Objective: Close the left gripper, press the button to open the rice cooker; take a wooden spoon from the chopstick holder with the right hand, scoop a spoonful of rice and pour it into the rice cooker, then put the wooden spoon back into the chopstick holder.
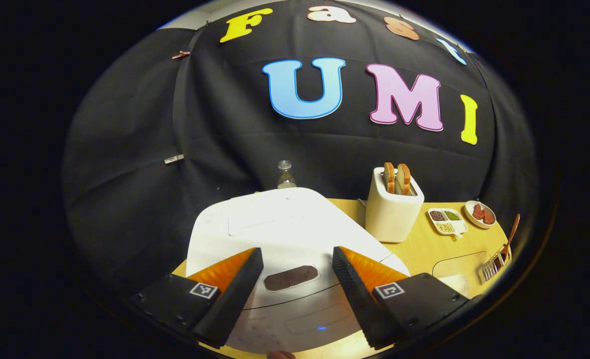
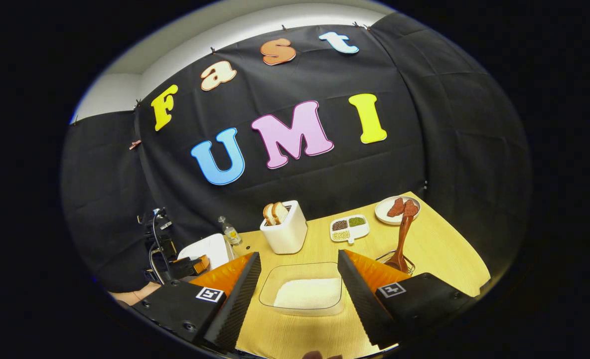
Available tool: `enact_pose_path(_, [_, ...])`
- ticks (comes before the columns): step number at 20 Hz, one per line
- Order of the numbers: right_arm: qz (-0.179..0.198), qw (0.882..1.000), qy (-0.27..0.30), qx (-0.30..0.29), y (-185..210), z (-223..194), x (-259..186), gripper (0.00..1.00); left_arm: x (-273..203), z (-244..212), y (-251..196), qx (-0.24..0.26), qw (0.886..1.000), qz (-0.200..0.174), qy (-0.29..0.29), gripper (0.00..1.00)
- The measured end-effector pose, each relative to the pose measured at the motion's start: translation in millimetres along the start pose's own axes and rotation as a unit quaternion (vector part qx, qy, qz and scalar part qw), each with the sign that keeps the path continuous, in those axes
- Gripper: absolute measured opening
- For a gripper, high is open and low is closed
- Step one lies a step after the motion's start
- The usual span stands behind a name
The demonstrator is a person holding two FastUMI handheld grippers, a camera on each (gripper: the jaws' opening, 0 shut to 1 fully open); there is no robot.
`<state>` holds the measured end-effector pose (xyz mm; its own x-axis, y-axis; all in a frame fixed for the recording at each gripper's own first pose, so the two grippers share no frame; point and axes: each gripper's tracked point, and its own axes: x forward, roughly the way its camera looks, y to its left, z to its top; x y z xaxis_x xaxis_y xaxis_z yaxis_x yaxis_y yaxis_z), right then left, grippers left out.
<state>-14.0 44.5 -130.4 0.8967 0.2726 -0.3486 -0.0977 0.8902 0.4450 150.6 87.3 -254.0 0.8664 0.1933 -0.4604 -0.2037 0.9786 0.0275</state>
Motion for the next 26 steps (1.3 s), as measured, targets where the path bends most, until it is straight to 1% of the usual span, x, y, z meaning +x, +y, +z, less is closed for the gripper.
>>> enact_pose_path(1, [0.001,1.000,-0.002,-0.003,1.2,2.7,-0.2,0.96,-2.3,5.3,0.8,-0.003,1.000,-0.002,-0.010,0.97])
enact_pose_path(4, [0.000,1.000,-0.015,-0.020,4.9,15.1,1.9,0.96,-12.4,24.5,0.0,-0.021,0.999,-0.015,-0.042,0.96])
enact_pose_path(8, [-0.010,0.997,-0.042,-0.069,10.6,33.3,5.6,0.97,-37.6,52.2,-4.9,-0.035,0.994,-0.046,-0.090,0.96])
enact_pose_path(12, [-0.017,0.990,-0.062,-0.121,22.6,47.0,7.3,0.98,-72.0,81.8,-9.6,-0.017,0.988,-0.069,-0.137,0.96])
enact_pose_path(15, [-0.020,0.986,-0.086,-0.144,34.4,59.4,8.0,0.98,-104.5,100.3,-12.7,-0.019,0.981,-0.095,-0.170,0.96])
enact_pose_path(18, [-0.033,0.978,-0.111,-0.173,39.9,71.7,6.6,0.98,-132.3,114.7,-13.0,-0.022,0.975,-0.112,-0.190,0.96])
enact_pose_path(21, [-0.040,0.969,-0.127,-0.206,52.1,80.5,2.3,0.98,-159.0,128.6,-7.5,-0.032,0.970,-0.120,-0.209,0.96])
enact_pose_path(23, [-0.048,0.964,-0.138,-0.222,60.3,84.1,-1.3,0.97,-176.1,135.7,-3.2,-0.027,0.966,-0.123,-0.224,0.96])
enact_pose_path(26, [-0.048,0.962,-0.140,-0.231,76.2,83.5,-0.7,0.96,-196.2,135.5,5.3,-0.011,0.963,-0.124,-0.237,0.96])
